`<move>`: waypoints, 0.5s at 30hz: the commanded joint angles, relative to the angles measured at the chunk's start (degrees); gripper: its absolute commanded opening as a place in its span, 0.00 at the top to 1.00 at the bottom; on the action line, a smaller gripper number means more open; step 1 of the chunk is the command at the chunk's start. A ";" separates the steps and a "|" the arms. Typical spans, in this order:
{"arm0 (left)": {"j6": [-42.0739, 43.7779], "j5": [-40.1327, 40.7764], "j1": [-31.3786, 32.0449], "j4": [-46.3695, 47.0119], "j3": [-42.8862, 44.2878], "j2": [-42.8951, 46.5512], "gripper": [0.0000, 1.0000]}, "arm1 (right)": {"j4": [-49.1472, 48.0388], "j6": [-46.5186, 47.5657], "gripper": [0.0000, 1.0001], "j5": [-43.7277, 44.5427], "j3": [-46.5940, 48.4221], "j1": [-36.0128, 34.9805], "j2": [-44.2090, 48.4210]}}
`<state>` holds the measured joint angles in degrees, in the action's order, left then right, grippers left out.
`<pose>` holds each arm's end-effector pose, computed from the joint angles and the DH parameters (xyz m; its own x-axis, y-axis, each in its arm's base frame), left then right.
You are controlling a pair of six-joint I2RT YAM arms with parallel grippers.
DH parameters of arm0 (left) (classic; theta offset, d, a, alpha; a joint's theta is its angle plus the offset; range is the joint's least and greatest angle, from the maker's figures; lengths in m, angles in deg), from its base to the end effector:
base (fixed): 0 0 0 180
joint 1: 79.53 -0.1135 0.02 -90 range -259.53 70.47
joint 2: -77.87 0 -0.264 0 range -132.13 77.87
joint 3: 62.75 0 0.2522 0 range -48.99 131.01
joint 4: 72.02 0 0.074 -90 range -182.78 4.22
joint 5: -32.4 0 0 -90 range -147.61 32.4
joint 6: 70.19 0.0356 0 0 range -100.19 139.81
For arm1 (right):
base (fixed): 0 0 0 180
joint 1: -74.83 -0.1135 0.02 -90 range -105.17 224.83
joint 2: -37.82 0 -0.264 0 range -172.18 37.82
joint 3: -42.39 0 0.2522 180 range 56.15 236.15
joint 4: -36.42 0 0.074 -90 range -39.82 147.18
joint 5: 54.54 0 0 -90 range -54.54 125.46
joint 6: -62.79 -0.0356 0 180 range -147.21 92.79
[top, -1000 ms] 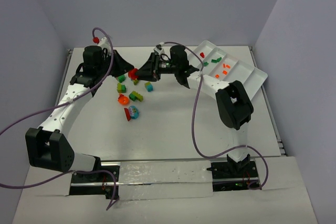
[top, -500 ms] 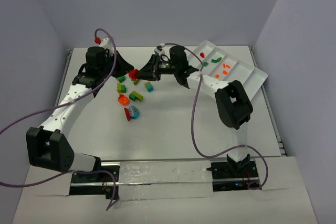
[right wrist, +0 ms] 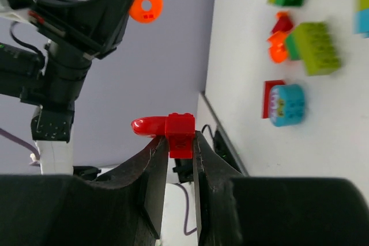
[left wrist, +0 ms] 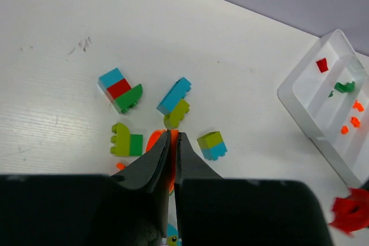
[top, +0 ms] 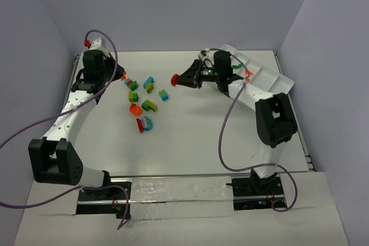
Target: Sort the legos into containers by color
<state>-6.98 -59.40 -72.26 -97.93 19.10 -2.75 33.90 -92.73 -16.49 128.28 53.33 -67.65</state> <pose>0.3259 -0.0427 0.3336 -0.4395 -0.3981 -0.8052 -0.0485 0.9056 -0.4213 0.3803 0.1799 0.2553 -0.9562 0.2262 -0.1859 -0.1354 0.2212 0.9658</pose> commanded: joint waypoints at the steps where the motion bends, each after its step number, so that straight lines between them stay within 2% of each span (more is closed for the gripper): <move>1: 2.59 -0.13 -0.23 3.71 -0.18 1.82 1.00 | 10.99 14.73 1.00 -0.85 1.43 7.12 7.79; 2: 2.62 -1.69 -0.23 3.79 -0.24 1.87 1.00 | 14.12 15.59 1.00 -0.56 2.52 8.64 8.29; 6: 3.14 -6.40 -0.09 4.44 -1.10 2.15 1.00 | 31.88 33.82 1.00 4.26 9.31 15.28 9.07; 7: 3.29 -6.76 -0.06 4.42 -1.05 2.06 1.00 | 37.83 37.45 1.00 8.20 13.08 16.98 8.29; 9: 3.87 -6.78 0.01 4.25 -0.58 1.68 1.00 | 43.45 44.72 1.00 16.18 18.36 18.56 6.23; 11: 4.29 -6.55 0.03 3.98 0.08 0.82 1.00 | 45.63 50.54 1.00 23.84 22.33 19.03 3.50; 15: 4.41 -6.86 0.05 3.44 1.36 -0.10 1.00 | 46.99 53.71 1.00 30.41 30.89 18.91 -5.03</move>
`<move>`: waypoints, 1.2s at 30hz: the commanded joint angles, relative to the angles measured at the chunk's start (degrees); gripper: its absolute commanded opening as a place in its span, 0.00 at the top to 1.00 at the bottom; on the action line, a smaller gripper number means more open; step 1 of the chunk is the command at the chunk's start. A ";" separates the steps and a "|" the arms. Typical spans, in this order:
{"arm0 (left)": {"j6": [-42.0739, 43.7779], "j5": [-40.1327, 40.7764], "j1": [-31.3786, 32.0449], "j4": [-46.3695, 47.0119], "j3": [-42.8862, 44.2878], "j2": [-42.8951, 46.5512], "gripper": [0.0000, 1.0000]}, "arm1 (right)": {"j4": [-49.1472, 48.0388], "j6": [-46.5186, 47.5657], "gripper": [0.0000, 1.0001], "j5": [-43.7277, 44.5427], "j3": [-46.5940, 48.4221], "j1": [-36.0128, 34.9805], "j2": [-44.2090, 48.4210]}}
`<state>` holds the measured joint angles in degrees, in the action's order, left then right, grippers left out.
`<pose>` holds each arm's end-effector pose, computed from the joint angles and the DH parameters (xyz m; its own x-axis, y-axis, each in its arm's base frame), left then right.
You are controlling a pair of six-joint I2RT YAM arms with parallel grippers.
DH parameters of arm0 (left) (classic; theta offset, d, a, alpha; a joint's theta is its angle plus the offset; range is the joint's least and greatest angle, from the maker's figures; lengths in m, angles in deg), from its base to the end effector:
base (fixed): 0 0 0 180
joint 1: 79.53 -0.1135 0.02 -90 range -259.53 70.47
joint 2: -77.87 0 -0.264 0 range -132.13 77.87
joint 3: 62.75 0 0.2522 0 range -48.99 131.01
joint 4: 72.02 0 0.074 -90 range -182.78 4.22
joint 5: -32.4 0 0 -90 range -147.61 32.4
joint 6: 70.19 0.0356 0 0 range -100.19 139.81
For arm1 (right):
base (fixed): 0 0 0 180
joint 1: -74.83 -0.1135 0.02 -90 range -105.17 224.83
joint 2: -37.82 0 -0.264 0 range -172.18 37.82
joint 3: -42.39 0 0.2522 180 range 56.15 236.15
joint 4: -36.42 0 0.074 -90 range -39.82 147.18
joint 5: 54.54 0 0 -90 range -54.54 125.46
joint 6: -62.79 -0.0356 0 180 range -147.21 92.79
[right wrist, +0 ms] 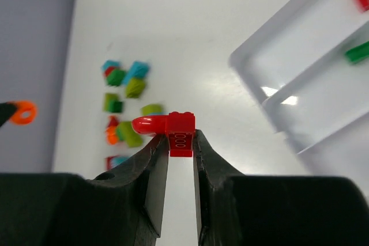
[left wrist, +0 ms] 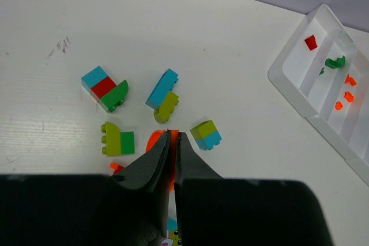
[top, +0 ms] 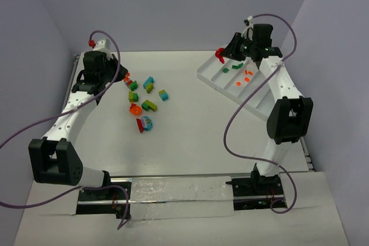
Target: Sort the legos into containers by color
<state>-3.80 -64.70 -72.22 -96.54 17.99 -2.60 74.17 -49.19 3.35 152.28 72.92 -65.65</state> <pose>0.3249 -0.0461 0.3301 -0.4686 -0.3406 -0.8151 0.0550 0.9097 -0.4117 0.4202 0.0329 0.3443 -0.6623 0.2951 -0.6887 -0.2525 0.7775 0.5760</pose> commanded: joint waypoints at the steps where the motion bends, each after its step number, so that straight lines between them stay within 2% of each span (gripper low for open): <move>1: 1.35 -1.38 0.06 1.99 2.53 -0.37 1.00 | 7.58 10.79 1.00 12.73 12.10 -0.79 -10.13; 7: 2.05 -0.77 0.05 2.00 2.28 -1.05 1.00 | 7.32 11.45 1.00 20.39 28.97 -0.95 -25.23; 10: 1.93 -0.90 -0.02 2.21 2.44 -1.49 1.00 | 4.23 11.52 1.00 23.07 33.52 -1.15 -28.52; 15: 1.55 -1.34 0.07 2.19 2.80 -2.52 1.00 | -1.75 11.20 0.96 24.81 35.28 -1.48 -31.96; 20: 1.46 -1.68 0.07 2.06 2.98 -3.11 1.00 | -8.06 11.34 0.86 26.62 33.50 -2.31 -33.79; 32: 1.74 -1.34 -0.02 1.50 3.10 -3.01 1.00 | -15.23 12.44 0.81 33.64 35.20 -3.19 -38.44; 34: 1.61 -1.49 -0.02 1.33 3.42 -3.29 1.00 | -16.05 13.16 0.78 35.21 35.42 -3.19 -38.94; 36: 1.58 -1.49 -0.02 1.01 3.68 -3.44 1.00 | -17.16 14.18 0.69 36.00 35.42 -3.30 -39.37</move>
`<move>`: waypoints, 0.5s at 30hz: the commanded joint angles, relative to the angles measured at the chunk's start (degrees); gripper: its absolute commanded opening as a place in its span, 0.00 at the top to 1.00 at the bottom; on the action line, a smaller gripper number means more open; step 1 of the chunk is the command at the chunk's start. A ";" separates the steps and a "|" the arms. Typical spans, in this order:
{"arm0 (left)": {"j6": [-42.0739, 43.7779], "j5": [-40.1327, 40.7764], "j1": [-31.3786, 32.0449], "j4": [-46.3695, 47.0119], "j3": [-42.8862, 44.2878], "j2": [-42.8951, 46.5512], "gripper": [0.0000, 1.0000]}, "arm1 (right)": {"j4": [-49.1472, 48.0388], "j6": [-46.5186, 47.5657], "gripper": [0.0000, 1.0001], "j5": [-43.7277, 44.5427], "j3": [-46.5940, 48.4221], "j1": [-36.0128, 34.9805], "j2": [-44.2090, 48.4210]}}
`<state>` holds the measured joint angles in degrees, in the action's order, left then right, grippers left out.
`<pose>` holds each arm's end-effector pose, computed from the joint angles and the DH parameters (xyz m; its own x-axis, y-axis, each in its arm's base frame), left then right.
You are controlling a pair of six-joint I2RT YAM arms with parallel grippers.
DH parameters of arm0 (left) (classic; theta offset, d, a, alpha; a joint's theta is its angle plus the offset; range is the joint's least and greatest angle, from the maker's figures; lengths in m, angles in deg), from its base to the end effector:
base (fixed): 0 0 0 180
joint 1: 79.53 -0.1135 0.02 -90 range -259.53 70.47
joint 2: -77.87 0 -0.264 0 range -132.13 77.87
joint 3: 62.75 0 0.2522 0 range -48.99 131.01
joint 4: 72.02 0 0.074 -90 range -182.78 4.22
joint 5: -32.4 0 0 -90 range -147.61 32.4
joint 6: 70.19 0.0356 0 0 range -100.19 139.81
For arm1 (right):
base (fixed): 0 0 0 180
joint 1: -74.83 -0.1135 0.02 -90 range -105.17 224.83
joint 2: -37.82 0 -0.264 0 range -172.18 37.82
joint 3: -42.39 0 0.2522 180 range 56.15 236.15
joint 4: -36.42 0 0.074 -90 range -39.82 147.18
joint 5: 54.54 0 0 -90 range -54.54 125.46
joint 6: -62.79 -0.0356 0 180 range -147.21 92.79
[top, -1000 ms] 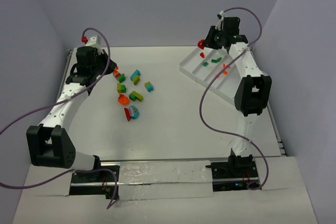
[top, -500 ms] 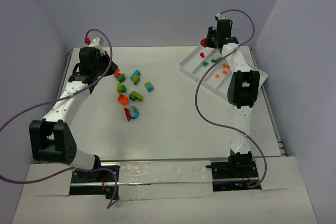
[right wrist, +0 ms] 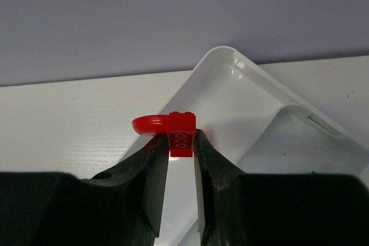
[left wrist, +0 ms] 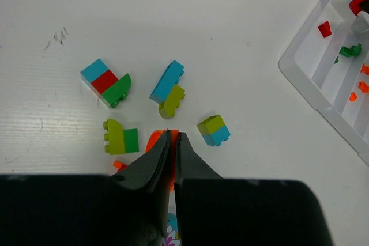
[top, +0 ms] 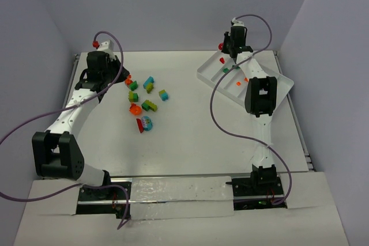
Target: Sort the legos into containers by color
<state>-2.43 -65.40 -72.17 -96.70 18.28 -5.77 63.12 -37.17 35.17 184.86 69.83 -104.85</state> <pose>0.3364 -0.0483 0.3143 -0.5142 -0.3117 -0.7990 0.0561 0.9174 -0.3940 0.5776 0.0507 0.2231 -0.4598 0.1334 -0.8780 -0.0123 0.9876 0.1565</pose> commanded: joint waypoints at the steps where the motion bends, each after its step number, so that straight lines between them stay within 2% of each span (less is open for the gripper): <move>1: 0.27 -0.70 -0.06 1.17 3.36 -0.24 1.00 | -6.61 2.65 0.62 4.33 2.52 -0.28 -0.27; 2: 0.27 -0.66 -0.06 1.17 3.30 -0.30 1.00 | -6.83 2.92 0.52 4.54 2.28 -0.30 -0.37; 3: 0.27 -0.72 -0.06 1.17 3.30 -0.30 1.00 | -6.96 3.17 0.47 4.67 2.09 -0.36 -0.50; 8: 0.36 -0.89 -0.06 1.16 3.30 -0.39 1.00 | -7.05 3.63 0.36 5.37 1.90 -0.36 -0.76; 13: 0.27 -2.04 -0.21 1.46 2.92 0.31 1.00 | -4.16 2.93 0.35 0.30 1.73 -0.37 2.04; 15: -0.78 -5.45 -0.44 1.75 2.57 1.06 1.00 | -3.02 2.23 0.35 -5.15 -1.45 -0.45 7.46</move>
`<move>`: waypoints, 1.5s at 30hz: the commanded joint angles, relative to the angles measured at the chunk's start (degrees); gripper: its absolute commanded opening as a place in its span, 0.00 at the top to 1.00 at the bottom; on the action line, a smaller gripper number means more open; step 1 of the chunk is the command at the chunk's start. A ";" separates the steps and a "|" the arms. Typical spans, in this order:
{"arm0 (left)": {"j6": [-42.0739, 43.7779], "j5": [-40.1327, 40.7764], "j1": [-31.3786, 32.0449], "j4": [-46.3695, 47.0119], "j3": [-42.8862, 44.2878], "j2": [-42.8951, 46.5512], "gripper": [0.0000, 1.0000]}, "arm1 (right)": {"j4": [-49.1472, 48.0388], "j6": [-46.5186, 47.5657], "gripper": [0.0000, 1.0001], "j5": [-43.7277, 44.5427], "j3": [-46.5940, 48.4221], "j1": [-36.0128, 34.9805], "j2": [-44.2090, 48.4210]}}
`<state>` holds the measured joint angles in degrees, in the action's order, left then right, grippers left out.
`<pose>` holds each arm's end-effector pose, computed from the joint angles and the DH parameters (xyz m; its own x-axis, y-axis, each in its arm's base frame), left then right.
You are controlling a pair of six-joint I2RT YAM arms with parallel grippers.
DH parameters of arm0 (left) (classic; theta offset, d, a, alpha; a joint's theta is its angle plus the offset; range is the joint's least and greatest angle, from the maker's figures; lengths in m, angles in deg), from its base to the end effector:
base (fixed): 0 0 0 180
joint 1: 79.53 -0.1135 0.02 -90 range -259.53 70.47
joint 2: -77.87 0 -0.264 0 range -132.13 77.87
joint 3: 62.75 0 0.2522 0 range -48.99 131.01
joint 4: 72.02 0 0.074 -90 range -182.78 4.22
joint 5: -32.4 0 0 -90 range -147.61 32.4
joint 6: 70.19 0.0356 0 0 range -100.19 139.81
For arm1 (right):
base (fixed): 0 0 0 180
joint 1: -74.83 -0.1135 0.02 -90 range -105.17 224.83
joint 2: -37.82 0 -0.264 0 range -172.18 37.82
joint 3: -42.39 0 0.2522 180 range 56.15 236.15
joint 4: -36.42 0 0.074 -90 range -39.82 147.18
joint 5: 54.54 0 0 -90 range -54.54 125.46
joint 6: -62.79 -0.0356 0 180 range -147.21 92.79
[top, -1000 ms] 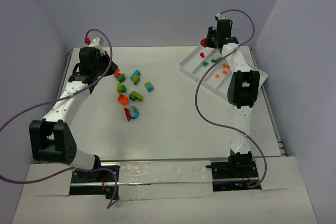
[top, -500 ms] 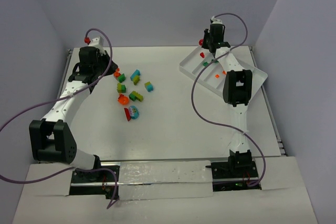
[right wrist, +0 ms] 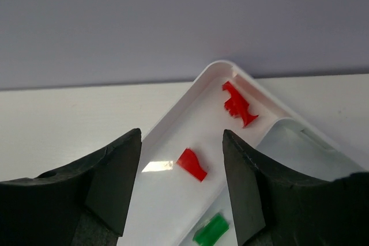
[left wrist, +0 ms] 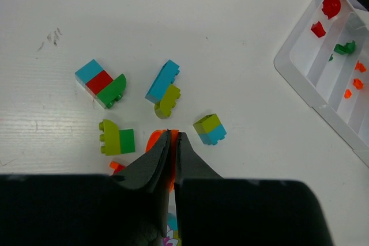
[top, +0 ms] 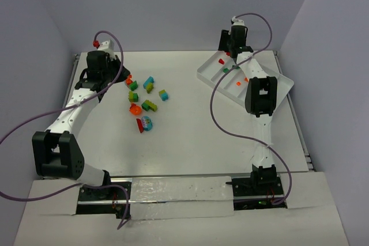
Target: Sort the legos into containers by color
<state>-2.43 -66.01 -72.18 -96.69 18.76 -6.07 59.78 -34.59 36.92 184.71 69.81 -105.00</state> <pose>0.3379 -0.0488 0.3156 -0.5150 -0.3111 -0.7988 0.0657 0.9148 -0.3986 0.5806 0.0501 0.2265 -0.4079 0.0931 -0.9083 -0.0120 0.9942 0.1073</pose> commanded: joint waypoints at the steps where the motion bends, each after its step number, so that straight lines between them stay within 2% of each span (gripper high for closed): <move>1: -1.02 -5.31 -0.52 1.65 1.97 1.71 1.00 | 0.39 -0.46 0.34 -9.09 -3.01 -0.47 8.56; 4: -6.36 -11.66 -1.14 1.75 0.90 3.52 1.00 | 0.19 -2.61 0.25 -18.12 -12.02 -1.06 22.96; 6: -9.16 -13.94 -1.23 0.79 0.79 3.69 1.00 | -0.29 -3.24 0.15 -23.12 -17.53 -2.06 29.00; 8: -16.10 -14.48 -1.38 -2.43 1.55 3.12 1.00 | 2.60 -2.06 0.03 -24.36 -20.51 -5.24 34.14; 10: -23.29 -20.49 -2.63 -2.29 1.07 2.72 1.00 | 8.94 0.12 0.00 -25.00 -20.33 -9.68 38.75; 12: -30.45 -27.31 -3.91 2.16 -1.03 2.59 1.00 | 12.27 0.45 0.00 -26.55 -21.14 -12.70 40.30; 14: -39.67 -40.72 -4.88 19.84 -7.29 2.05 1.00 | 13.33 -0.74 0.00 -31.40 -23.24 -16.98 41.92; 15: -47.62 -42.51 -4.90 33.08 -11.05 1.62 1.00 | 13.01 -1.88 0.00 -32.70 -23.79 -18.27 42.07; 16: -61.04 -47.73 -4.95 55.35 -16.82 0.65 1.00 | 11.99 -3.62 0.00 -36.61 -25.43 -19.92 42.51; 17: -72.65 -50.09 -5.07 70.92 -21.46 -0.54 1.00 | 10.71 -5.19 0.00 -40.62 -26.92 -20.98 42.72; 18: -81.66 -49.68 -5.27 80.40 -24.74 -1.81 1.00 | 9.20 -6.54 0.00 -44.54 -28.22 -21.51 42.69; 19: -84.66 -48.57 -5.55 89.13 -25.88 -2.16 1.00 | 7.65 -7.76 0.01 -47.50 -29.25 -22.04 42.51; 21: -85.26 -48.80 -6.11 95.12 -25.73 -1.76 1.00 | 2.16 -12.65 0.03 -53.71 -31.74 -22.95 42.06; 25: -85.66 -48.27 -6.03 100.41 -27.00 0.41 1.00 | -8.04 -20.79 0.08 -60.21 -36.39 -23.02 42.13; 29: -84.33 -47.20 -6.02 100.81 -29.23 3.92 1.00 | -22.75 -32.80 0.13 -65.13 -41.68 -23.04 42.07; 32: -84.18 -46.38 -5.94 100.80 -30.72 5.42 1.00 | -41.34 -48.35 0.18 -69.22 -47.99 -23.45 41.00; 37: -84.87 -45.41 -5.85 100.80 -31.42 6.31 1.00 | -65.79 -67.21 0.25 -70.89 -51.88 -24.66 38.70; 38: -85.31 -45.22 -5.85 100.74 -31.61 6.41 1.00 | -68.67 -69.23 0.26 -70.73 -51.83 -24.94 38.51; 45: -86.92 -43.98 -5.41 100.91 -32.51 7.92 1.00 | -67.25 -68.81 0.32 -70.80 -48.66 -27.33 35.86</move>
<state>-88.14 -111.45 -77.83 -12.20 -13.27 -0.67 -0.80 -100.01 -32.38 133.50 43.81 -67.72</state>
